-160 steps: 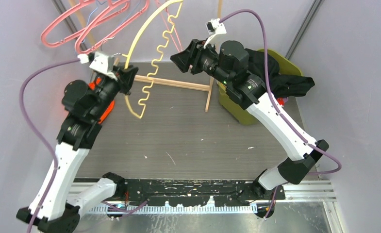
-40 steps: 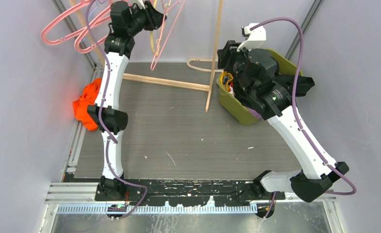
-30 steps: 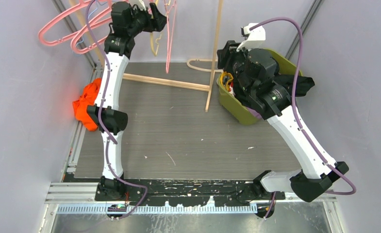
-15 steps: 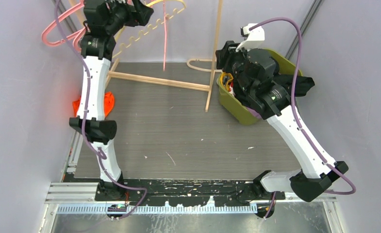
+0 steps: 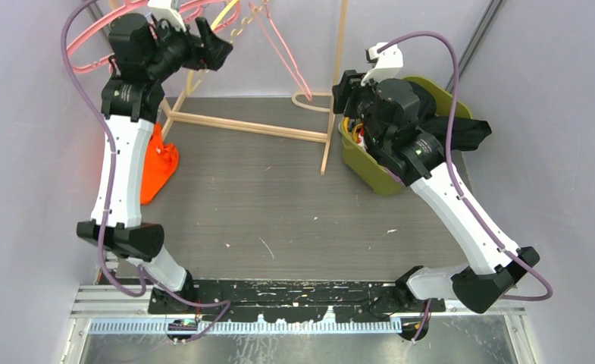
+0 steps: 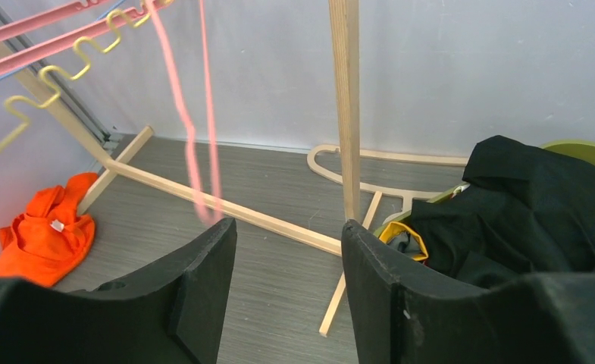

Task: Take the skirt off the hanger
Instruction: Place the hanger at the clothesline.

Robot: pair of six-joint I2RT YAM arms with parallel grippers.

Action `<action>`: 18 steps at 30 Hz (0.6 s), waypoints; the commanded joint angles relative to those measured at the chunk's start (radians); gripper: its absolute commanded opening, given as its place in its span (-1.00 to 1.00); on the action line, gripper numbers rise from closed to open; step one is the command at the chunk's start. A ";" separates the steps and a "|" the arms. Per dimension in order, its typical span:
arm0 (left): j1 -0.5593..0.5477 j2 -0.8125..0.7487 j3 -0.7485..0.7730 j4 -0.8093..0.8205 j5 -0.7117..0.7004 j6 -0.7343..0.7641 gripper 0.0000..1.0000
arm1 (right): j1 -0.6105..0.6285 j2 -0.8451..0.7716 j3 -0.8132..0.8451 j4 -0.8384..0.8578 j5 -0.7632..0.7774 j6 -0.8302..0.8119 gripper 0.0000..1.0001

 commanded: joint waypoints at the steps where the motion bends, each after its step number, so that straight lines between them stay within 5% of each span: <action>1: -0.001 -0.195 -0.145 -0.058 -0.048 0.080 0.68 | -0.005 0.020 0.005 0.057 0.013 -0.018 0.20; 9: -0.001 -0.473 -0.523 -0.165 -0.180 0.152 0.90 | -0.018 0.080 0.011 0.049 0.053 -0.039 0.41; 18: 0.000 -0.557 -0.751 -0.358 -0.397 0.165 0.99 | -0.175 0.166 0.024 0.027 0.112 -0.040 0.60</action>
